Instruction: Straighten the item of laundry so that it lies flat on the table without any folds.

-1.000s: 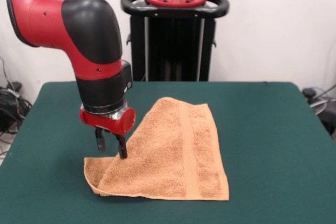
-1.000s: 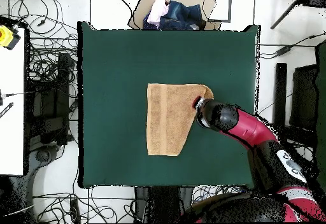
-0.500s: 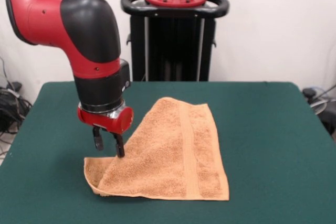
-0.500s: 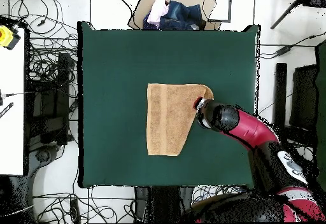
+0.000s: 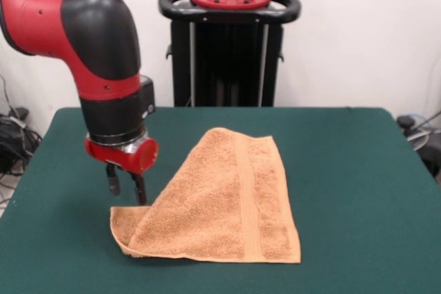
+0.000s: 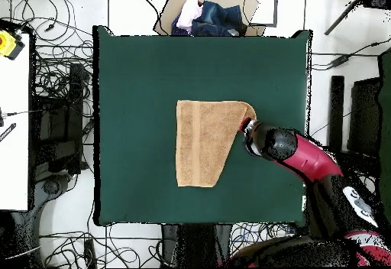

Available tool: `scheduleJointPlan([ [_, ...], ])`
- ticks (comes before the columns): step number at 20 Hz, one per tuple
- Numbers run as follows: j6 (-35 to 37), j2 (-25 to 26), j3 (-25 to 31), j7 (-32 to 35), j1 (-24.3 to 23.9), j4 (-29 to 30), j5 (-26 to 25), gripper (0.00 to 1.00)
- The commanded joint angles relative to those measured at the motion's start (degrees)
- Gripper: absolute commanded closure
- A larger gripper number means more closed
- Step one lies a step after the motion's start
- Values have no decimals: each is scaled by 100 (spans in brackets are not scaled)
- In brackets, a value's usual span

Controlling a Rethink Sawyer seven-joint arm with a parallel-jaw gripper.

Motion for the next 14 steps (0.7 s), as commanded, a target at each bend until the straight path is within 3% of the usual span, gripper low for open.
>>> scheduleJointPlan([
  [1, 172, 264, 353, 279, -164, -276, 59, 0],
  [14, 67, 319, 467, -26, -311, -484, -231, 0],
])
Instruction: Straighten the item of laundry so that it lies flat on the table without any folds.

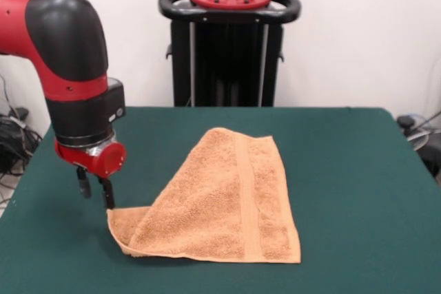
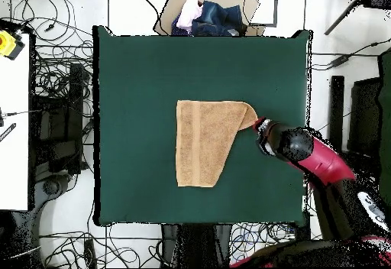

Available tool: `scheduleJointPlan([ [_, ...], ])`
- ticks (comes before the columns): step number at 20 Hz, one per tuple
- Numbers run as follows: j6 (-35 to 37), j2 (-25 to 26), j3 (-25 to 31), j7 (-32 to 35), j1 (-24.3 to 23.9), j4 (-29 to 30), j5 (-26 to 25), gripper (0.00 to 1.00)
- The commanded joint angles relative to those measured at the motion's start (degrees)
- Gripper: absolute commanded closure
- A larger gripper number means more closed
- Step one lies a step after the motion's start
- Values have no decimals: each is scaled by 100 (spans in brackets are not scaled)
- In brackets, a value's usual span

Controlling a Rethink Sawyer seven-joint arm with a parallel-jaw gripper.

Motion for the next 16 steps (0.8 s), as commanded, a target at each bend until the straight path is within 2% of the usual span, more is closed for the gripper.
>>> scheduleJointPlan([
  [1, 73, 194, 450, -21, 15, -215, -228, 0],
  [8, 81, 193, 388, 13, 71, -264, -251, 0],
  [16, -75, 157, 442, 228, 91, -41, -154, 0],
])
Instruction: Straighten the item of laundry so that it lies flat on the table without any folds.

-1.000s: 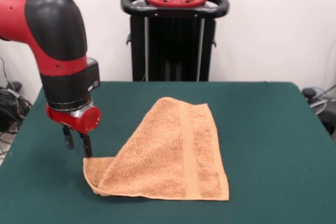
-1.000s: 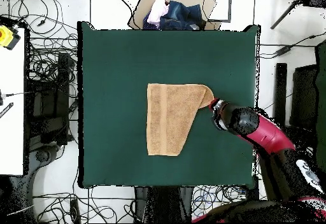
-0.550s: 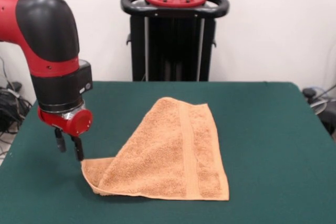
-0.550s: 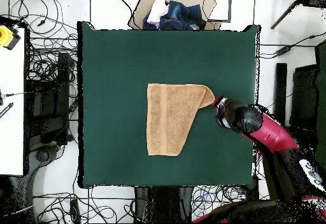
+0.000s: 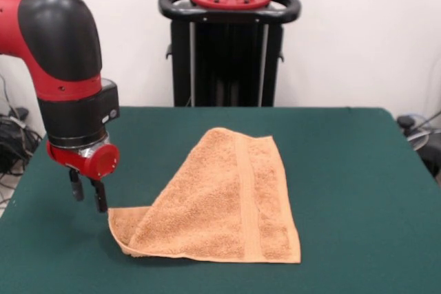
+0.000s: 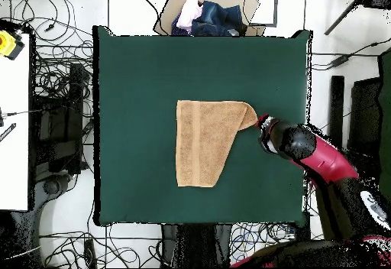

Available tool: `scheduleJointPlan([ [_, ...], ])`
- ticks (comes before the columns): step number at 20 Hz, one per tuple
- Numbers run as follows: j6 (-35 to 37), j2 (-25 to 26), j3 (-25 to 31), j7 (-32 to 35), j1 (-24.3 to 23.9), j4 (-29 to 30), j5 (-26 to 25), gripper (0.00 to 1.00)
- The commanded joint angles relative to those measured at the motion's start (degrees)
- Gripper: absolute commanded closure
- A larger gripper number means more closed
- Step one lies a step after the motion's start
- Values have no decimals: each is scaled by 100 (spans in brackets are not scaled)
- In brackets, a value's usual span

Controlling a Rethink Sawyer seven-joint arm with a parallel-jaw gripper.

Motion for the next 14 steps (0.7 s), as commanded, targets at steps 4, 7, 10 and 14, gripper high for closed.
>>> scheduleJointPlan([
  [4, 214, 152, 601, 374, -7, 303, 129, 0],
  [7, 423, 181, 742, 408, -123, 391, 304, 0],
  [10, 566, 211, 901, 391, -259, 500, 443, 0],
  [14, 890, 263, 1049, 413, -380, 595, 685, 0],
])
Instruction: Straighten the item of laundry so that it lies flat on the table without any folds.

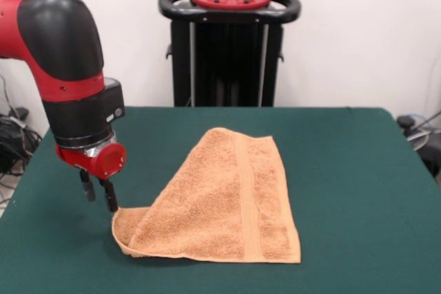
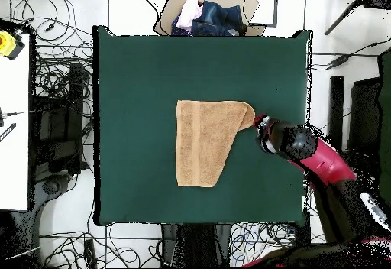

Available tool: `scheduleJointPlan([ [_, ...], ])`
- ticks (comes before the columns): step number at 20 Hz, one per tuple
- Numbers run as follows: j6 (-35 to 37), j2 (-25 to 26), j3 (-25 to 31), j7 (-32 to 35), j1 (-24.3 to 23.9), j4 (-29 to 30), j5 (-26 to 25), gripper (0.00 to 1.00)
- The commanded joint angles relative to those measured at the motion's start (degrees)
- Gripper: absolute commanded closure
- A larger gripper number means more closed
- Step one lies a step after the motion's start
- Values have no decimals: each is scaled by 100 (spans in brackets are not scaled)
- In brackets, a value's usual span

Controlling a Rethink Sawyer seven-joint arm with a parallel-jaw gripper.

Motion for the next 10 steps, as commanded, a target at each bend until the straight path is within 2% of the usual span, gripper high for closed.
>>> scheduleJointPlan([
  [1, 825, 262, 758, 416, -162, 412, 470, 0],
  [10, 928, 266, 768, 398, -170, 422, 558, 0],
])
